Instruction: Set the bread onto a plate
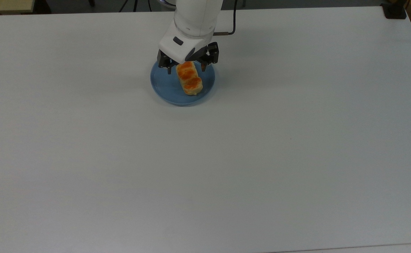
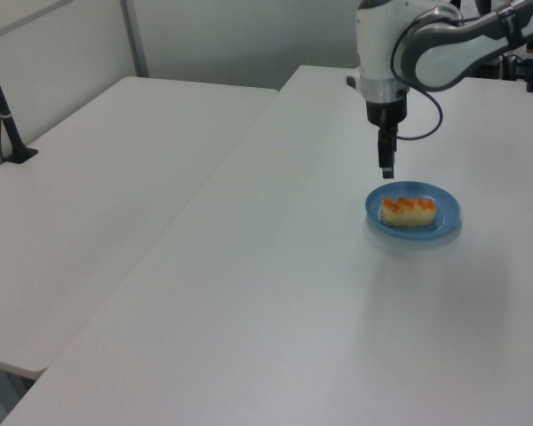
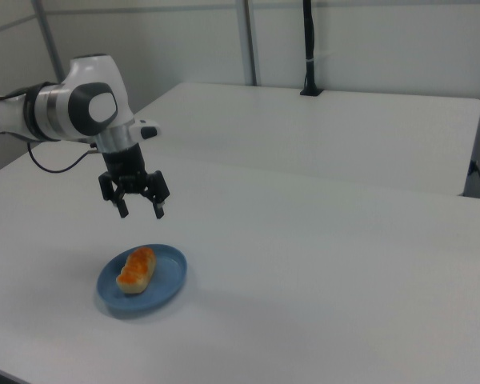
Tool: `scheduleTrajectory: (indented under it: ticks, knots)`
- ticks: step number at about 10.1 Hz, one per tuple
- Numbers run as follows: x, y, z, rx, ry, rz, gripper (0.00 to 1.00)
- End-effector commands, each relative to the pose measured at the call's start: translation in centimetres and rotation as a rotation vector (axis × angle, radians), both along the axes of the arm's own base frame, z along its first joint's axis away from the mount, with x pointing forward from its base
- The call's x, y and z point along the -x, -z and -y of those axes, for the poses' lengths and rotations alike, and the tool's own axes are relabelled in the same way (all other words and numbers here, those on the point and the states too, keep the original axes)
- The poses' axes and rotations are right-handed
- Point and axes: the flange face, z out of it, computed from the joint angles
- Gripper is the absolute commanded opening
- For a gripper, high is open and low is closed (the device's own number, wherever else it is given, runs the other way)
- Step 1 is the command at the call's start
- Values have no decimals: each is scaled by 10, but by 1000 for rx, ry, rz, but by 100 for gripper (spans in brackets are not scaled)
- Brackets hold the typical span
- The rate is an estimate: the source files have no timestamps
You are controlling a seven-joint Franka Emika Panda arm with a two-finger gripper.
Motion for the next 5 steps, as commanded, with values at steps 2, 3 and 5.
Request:
scheduleTrajectory:
  ticks: [2, 3, 5]
  knots:
    - [-24, -77, 35, -31, 140, 126, 100]
    - [-28, -106, 52, -41, 175, 136, 100]
    - [-21, -162, 73, -103, 220, 149, 100]
